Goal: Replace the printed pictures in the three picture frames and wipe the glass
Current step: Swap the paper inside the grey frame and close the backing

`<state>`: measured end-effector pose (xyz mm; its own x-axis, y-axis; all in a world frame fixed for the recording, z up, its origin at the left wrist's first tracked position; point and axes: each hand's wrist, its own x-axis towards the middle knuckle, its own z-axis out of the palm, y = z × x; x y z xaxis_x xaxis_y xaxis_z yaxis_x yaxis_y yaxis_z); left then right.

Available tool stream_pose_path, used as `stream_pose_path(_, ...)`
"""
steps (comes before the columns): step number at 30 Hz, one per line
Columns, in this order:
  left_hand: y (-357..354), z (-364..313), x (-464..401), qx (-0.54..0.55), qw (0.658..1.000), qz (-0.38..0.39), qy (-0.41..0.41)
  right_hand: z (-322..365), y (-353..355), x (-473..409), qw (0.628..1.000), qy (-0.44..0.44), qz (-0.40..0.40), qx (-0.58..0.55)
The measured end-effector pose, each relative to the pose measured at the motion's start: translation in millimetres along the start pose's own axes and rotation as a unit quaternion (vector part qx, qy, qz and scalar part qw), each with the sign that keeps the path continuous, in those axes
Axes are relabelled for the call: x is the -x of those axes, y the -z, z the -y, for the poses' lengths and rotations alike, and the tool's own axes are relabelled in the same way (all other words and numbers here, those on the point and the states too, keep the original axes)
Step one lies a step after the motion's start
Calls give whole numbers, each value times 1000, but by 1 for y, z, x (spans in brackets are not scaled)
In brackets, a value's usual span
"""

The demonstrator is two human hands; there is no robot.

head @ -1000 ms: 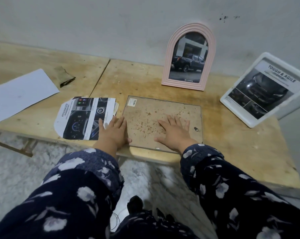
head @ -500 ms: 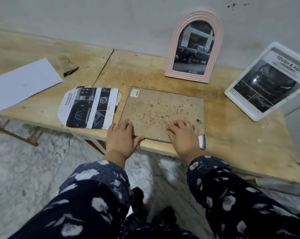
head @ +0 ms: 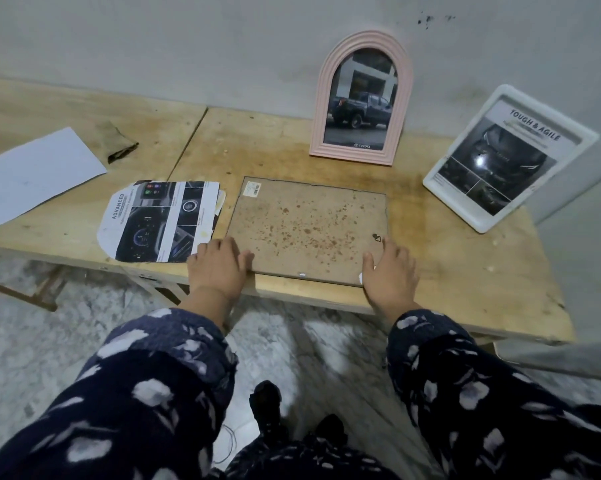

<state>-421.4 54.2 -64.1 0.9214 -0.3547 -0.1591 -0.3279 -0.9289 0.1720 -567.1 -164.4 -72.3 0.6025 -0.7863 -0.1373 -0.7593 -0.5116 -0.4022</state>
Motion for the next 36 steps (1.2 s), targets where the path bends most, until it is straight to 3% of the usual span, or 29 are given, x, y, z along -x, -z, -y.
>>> stream_pose_path(3, 1, -6, -6, 102, 994, 5, 43, 0, 8, -7, 987, -56, 24, -146)
stream_pose_path(7, 18, -1, -18, 271, 960, -31, 65, 3, 37, -14, 935, -110, 3, -338)
stream_pose_path(15, 86, -30, -41, 496, 841, -206, 67, 31, 88, -38, 891, -61, -120, -433)
stream_pose_path(20, 113, -49, -58, 535, 795, -287, 25, 53, 108, -56, 864, -68, -178, -466)
stream_pose_path(26, 93, -52, -75, 508, 832, -224, 21, 53, 89, -62, 893, -115, -140, -411)
stream_pose_path(36, 47, -46, -115, 486, 869, -77, 57, 53, 48, -87, 899, -161, -122, -388)
